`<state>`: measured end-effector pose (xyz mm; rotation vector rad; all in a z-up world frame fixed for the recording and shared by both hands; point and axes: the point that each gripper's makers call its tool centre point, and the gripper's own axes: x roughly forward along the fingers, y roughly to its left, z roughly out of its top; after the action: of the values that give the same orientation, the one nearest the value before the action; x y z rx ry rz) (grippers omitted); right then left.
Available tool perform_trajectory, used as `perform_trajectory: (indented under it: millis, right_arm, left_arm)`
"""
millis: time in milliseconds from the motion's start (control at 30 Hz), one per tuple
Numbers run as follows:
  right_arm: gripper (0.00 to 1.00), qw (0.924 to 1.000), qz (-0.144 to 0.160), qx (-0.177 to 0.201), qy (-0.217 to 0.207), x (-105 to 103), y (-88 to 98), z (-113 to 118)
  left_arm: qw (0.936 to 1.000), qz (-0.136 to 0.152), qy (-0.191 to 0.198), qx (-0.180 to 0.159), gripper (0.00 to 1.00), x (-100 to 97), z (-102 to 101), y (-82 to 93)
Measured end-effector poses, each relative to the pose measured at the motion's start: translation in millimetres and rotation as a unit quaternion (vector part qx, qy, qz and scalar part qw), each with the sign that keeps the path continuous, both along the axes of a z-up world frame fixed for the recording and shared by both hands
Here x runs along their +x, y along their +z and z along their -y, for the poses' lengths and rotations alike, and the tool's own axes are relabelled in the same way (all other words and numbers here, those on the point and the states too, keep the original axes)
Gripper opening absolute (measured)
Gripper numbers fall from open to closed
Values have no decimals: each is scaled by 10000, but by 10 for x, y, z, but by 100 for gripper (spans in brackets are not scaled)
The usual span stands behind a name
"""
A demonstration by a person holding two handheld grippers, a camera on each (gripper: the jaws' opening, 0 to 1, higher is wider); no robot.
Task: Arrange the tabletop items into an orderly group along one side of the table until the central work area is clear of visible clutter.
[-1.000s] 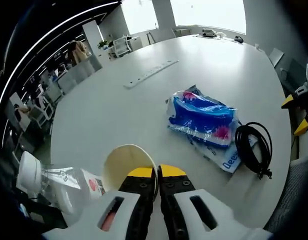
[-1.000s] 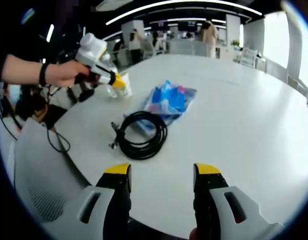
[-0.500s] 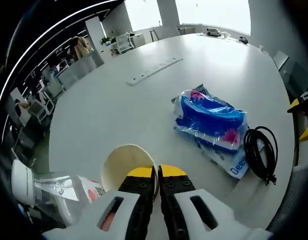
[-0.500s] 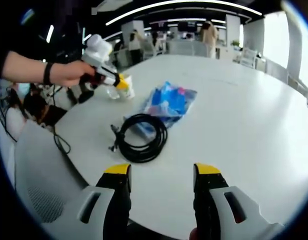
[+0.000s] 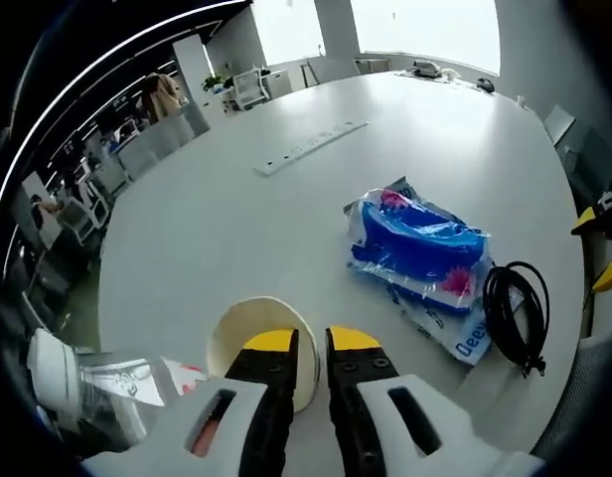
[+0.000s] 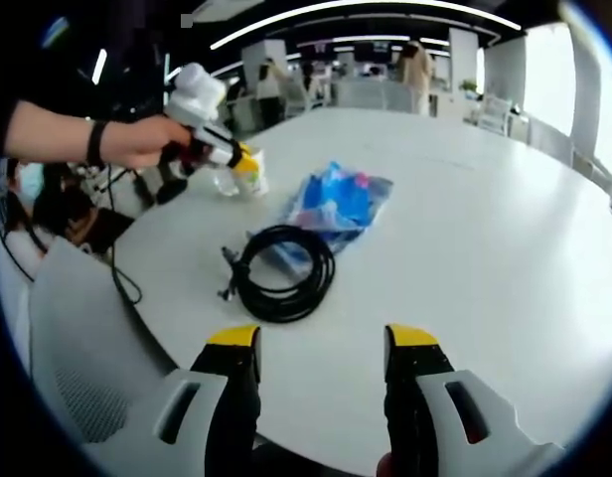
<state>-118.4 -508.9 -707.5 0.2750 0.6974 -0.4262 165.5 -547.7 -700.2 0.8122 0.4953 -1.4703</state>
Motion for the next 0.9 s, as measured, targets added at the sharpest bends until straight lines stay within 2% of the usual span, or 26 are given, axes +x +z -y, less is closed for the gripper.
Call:
perform_trajectory:
  millis: [267, 333, 533, 667, 900]
  right_arm:
    - [48, 10000, 39, -31, 81, 65, 23, -11]
    - [48, 9999, 59, -29, 89, 79, 30, -18]
    - [48, 9998, 73, -40, 189, 119, 31, -73]
    - [48, 9997, 94, -25, 232, 146, 30, -105]
    - [48, 9994, 119, -32, 334, 191, 39, -157]
  left_arm:
    - [9998, 26, 76, -154, 10, 63, -46, 123]
    - [9996, -52, 156, -240, 11, 94, -69, 188]
    - [9992, 3, 125, -388, 13, 103, -156, 318]
    - [9987, -145, 153, -457, 14, 63, -257, 363]
    - [9977, -209, 260, -584, 15, 5, -470, 414]
